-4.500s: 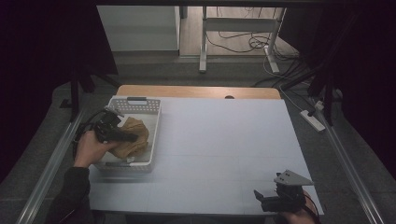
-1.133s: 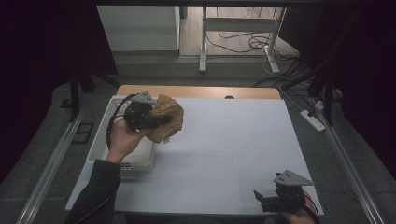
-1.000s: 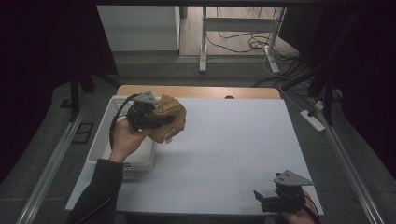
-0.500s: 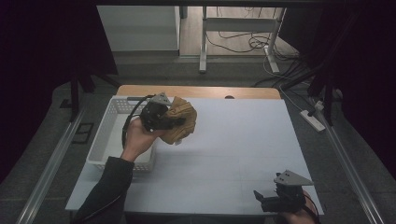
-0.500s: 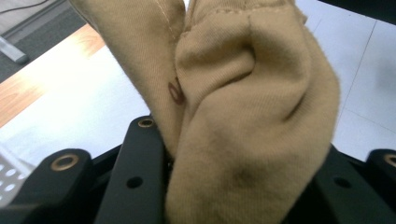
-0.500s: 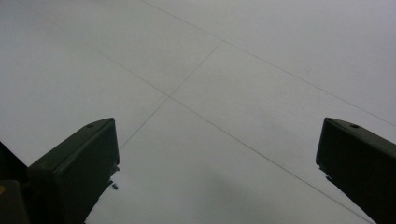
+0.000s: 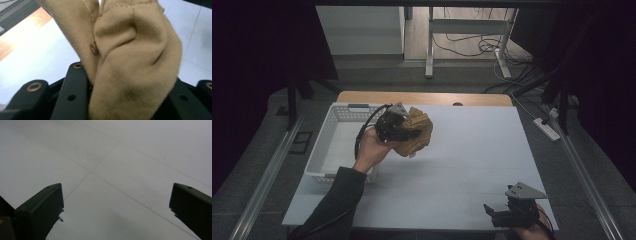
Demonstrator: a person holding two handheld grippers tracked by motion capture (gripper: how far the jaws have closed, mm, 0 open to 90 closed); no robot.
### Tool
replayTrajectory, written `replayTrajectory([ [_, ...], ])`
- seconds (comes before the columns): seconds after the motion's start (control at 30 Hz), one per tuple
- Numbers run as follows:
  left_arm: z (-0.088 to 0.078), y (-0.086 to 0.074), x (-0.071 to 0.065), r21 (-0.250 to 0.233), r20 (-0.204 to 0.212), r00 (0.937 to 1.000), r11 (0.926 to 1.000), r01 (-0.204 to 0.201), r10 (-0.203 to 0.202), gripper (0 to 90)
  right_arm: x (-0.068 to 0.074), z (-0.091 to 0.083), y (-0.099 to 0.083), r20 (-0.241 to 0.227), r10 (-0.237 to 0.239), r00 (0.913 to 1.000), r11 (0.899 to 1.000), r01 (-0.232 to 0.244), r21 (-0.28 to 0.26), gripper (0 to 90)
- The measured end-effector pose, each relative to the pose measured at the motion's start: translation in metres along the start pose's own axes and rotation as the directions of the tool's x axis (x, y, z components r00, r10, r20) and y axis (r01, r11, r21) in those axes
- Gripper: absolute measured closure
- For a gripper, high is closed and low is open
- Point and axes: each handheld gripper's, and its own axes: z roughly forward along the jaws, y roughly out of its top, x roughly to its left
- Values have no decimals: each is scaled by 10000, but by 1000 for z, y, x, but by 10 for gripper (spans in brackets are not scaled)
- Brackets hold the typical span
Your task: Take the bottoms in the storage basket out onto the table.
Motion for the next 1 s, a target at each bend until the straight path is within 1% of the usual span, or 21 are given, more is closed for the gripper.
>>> replayTrajectory([
  [0.23,17,2,-1,201,77,9999,9997,-124,122,660,0,0,0,-6,3,10000,10000,-3,-3,0],
  [0.37,29,2,-3,218,197,9998,9997,-79,74,659,0,0,0,-3,3,10000,10000,-3,-4,0],
  [0.43,36,1,-3,220,234,9997,9998,-17,12,658,0,0,0,-24,7,10000,10000,-7,-17,0],
  [0.6,51,-3,-2,215,341,9989,9993,299,-306,655,0,0,0,-25,14,10000,10000,-14,-13,0],
  [0.67,56,-5,-2,259,323,9986,9988,417,-426,653,0,0,0,-24,15,10000,10000,-15,-9,0],
  [0.8,65,-9,-1,299,237,9985,9983,492,-499,652,0,0,0,-26,11,10000,10000,-11,-1,0],
  [0.93,74,-10,-1,407,144,9986,9979,501,-507,651,0,0,0,-11,2,10000,10000,-2,8,0],
  [1.0,79,-10,-1,483,27,9987,9976,498,-500,650,0,0,0,-12,0,10000,10000,0,9,0],
])
